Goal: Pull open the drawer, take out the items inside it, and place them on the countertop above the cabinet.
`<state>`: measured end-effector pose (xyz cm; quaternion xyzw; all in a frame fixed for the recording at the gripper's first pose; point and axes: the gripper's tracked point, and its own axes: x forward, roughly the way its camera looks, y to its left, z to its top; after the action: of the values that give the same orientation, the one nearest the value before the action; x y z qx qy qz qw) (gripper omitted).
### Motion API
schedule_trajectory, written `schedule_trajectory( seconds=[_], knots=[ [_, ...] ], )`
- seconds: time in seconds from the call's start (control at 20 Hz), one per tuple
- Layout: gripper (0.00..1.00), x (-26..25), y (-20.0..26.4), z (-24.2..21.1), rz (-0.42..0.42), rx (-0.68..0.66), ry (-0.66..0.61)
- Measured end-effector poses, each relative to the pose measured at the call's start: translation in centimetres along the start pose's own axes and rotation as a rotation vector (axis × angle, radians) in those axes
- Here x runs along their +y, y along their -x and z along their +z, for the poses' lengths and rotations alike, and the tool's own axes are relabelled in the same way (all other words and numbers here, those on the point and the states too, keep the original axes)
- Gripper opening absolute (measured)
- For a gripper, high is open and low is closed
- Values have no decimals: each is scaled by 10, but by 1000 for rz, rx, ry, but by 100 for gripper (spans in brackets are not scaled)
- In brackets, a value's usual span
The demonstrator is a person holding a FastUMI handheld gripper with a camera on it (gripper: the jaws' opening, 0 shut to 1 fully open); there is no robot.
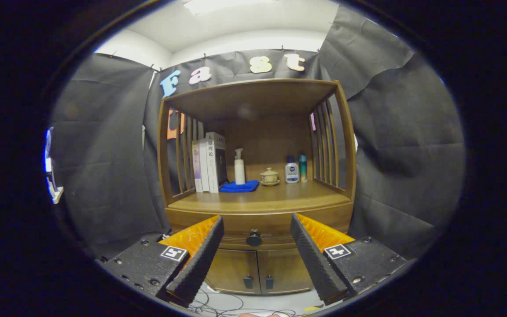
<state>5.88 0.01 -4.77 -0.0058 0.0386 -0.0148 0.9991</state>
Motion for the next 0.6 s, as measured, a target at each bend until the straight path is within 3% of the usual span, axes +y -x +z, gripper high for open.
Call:
schedule_trajectory(
  seconds=[0.45,0.6],
  knots=[
    [98,10,-90,-62,10,123,28],
    [92,9,-121,-83,-1,162,41]
  ],
)
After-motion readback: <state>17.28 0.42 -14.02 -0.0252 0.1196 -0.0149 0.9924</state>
